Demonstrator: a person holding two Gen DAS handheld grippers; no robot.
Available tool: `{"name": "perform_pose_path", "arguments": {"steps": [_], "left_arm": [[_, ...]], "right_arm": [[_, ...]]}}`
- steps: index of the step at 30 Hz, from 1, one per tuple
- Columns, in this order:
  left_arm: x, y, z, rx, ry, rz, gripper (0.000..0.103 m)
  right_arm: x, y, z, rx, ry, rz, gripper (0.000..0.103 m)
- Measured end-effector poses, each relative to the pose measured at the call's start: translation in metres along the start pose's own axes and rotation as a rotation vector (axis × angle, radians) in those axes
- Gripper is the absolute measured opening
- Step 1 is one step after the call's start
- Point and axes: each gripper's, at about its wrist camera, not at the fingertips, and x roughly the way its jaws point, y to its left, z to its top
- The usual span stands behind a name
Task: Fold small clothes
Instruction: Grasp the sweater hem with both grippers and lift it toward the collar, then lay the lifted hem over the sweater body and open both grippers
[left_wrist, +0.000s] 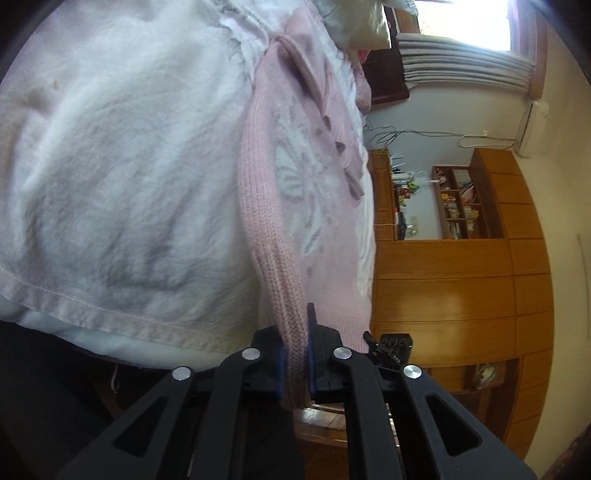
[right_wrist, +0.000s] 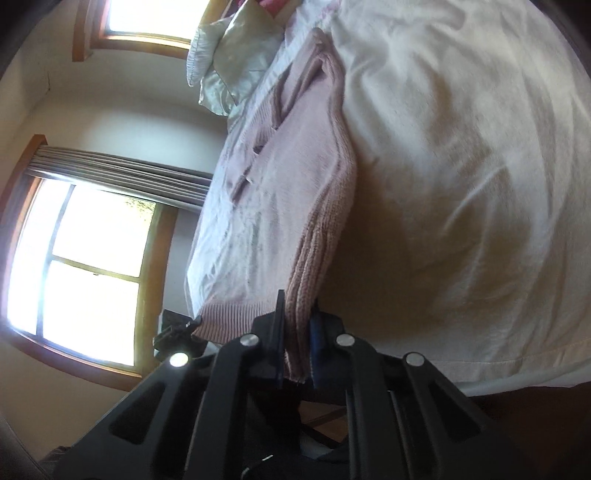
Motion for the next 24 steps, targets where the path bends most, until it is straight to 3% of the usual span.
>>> {"name": "perform_pose_path", "arguments": {"steps": [6, 10, 15, 20, 24], "left_arm": [[-0.003, -0.016, 0.037, -0.121, -0.086, -0.168, 0.008], [0.006, -0.009, 0.074, -0.237, -0.157, -0.202, 0.008], [0.028, 0.008, 0.119, -0.367, -0.208, -0.164, 0.008], [0.055, 0.018, 0.154, -0.411, -0.2, -0.064, 0.008], [0.062, 0.026, 0.17, -0.426, -0.179, -0.029, 0.012]], "right_arm": [[-0.008, 0.029, 0.042, 0.013, -0.056, 0.046, 0.009], [-0.001, 0.036, 0.083, 0.057, -0.093, 0.021, 0.009], [0.024, 0.029, 0.136, 0.113, -0.096, -0.055, 0.009], [0.065, 0.015, 0.181, 0.13, -0.05, -0.153, 0.01], [0.089, 0.005, 0.208, 0.141, 0.009, -0.202, 0.02]]}}
